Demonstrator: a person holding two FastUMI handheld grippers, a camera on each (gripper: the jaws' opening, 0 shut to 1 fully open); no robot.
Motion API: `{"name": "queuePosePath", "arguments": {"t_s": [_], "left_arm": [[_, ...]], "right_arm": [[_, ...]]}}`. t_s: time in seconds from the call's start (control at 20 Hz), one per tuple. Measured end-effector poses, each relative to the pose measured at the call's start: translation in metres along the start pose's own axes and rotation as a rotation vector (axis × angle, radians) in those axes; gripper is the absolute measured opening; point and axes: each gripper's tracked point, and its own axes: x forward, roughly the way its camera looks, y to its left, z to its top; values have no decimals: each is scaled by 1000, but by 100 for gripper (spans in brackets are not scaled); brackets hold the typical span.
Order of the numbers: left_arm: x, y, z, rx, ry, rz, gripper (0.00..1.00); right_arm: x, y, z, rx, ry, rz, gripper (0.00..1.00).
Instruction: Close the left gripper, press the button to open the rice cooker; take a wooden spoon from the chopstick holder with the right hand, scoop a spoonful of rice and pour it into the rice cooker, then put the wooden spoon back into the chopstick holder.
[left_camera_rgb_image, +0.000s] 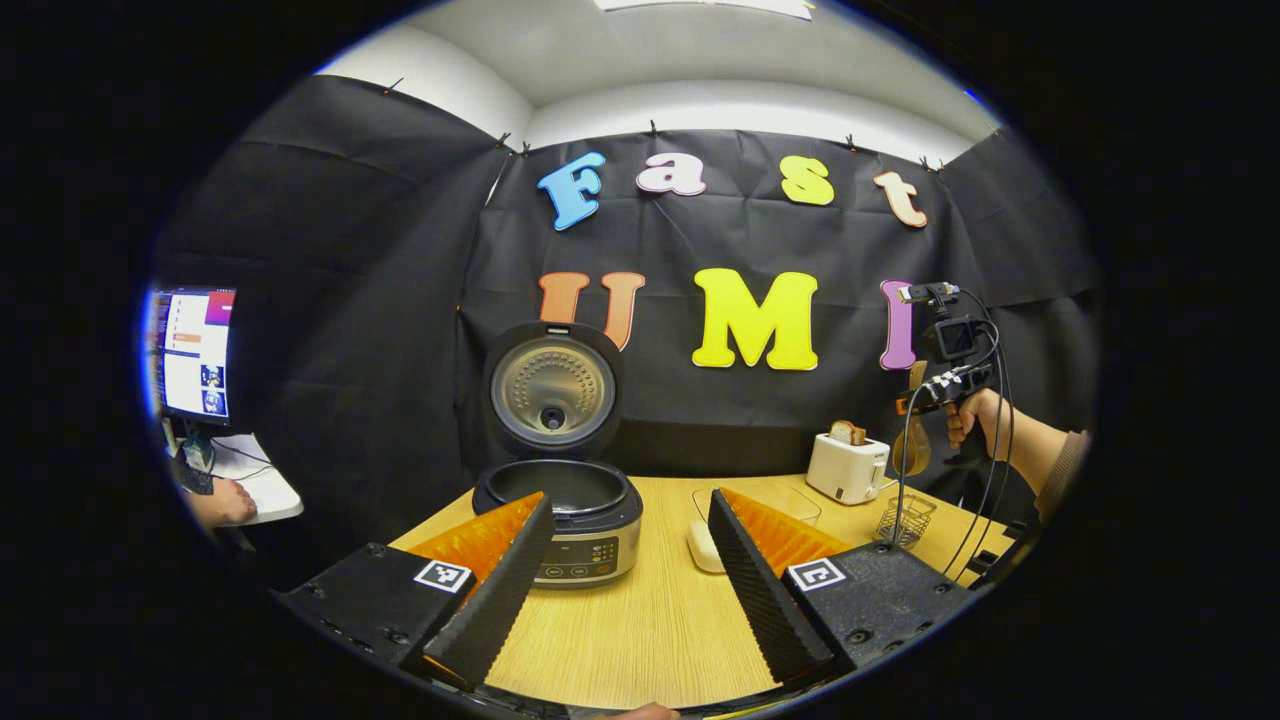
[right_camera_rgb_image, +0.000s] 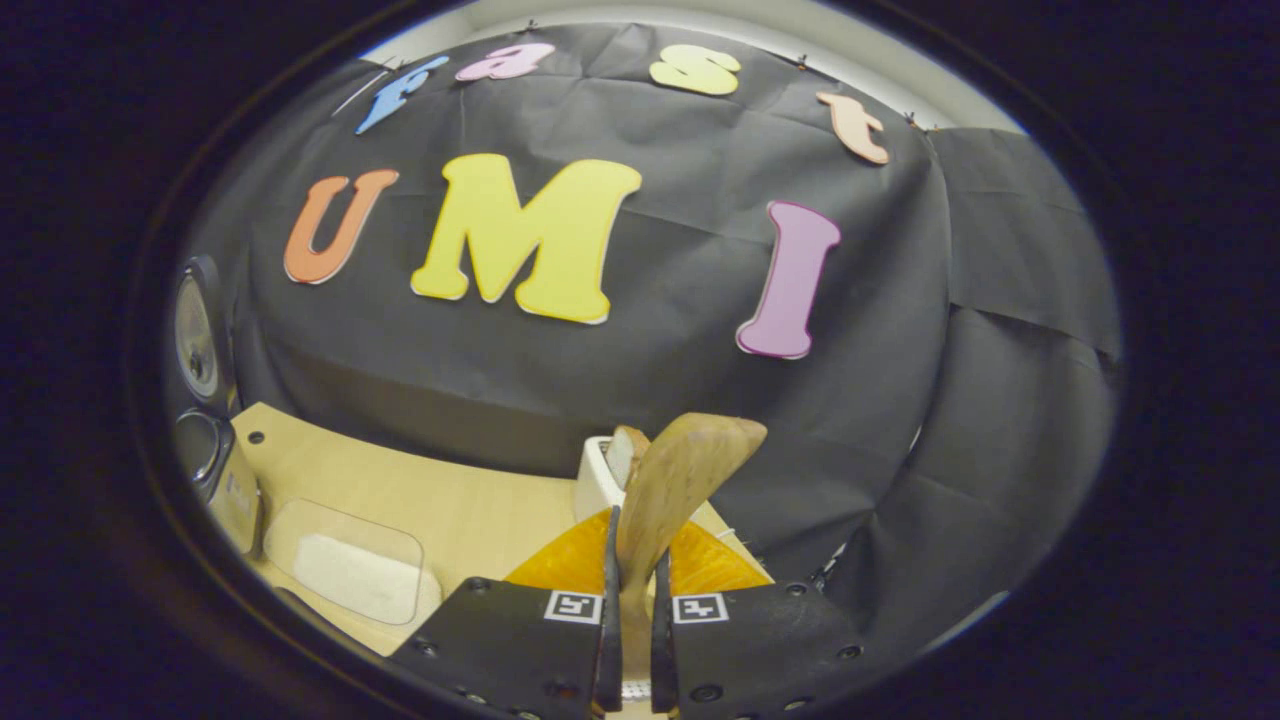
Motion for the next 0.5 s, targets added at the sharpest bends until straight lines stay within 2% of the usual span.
{"name": "queuePosePath", "arguments": {"t_s": [0.05,0.15,0.35,0.5], "left_arm": [[0,-2,0,7,1,0,99],[-1,-2,-1,11,-2,-5,99],[-1,-1,0,6,-2,-12,99],[-1,4,1,-4,-1,-4,99]], "right_arm": [[4,-4,-11,29,30,5,11],[13,-12,-32,62,80,17,11],[30,-22,-63,46,128,14,11],[35,-27,-81,84,182,23,11]]}}
